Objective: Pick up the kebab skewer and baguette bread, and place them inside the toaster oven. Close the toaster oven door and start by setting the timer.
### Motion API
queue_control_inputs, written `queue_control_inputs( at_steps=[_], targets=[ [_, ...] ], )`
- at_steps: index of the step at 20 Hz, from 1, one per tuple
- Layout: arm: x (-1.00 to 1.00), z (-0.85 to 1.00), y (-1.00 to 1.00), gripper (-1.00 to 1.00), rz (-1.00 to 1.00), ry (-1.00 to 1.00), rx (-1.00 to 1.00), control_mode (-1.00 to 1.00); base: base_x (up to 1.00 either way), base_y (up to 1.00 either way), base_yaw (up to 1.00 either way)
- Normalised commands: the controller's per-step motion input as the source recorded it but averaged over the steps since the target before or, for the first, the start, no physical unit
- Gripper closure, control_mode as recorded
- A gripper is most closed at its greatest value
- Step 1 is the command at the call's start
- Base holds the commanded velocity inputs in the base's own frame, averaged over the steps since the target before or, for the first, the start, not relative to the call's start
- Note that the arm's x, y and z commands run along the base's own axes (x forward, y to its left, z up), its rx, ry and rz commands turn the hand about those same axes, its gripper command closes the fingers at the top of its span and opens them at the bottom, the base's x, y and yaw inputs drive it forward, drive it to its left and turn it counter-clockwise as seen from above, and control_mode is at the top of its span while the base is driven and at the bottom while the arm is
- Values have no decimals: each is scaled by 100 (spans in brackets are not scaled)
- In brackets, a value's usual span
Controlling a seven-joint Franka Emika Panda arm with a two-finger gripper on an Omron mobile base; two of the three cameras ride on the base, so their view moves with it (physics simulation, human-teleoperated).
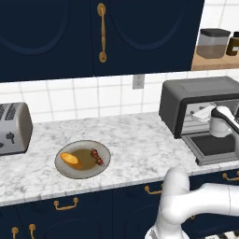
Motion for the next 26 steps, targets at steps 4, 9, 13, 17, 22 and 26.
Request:
queue_control_inputs(
  at_steps=[4,9,13,17,22,26],
  targets=[
    [4,-39,-4,-100,-4,16,0,-100,0,0,0],
    [-9,-48,-1,-100,-6,17,1,-100,0,0,0],
    [-53,-69,-3,-100,-6,14,0,-100,0,0,0],
    [-81,-54,-7,-100,-3,18,0,-100,0,0,0],
    [-94,-25,-19,-100,0,25,1,-100,0,0,0],
    [-99,-15,-26,-100,0,22,0,-100,0,0,0]
  ],
)
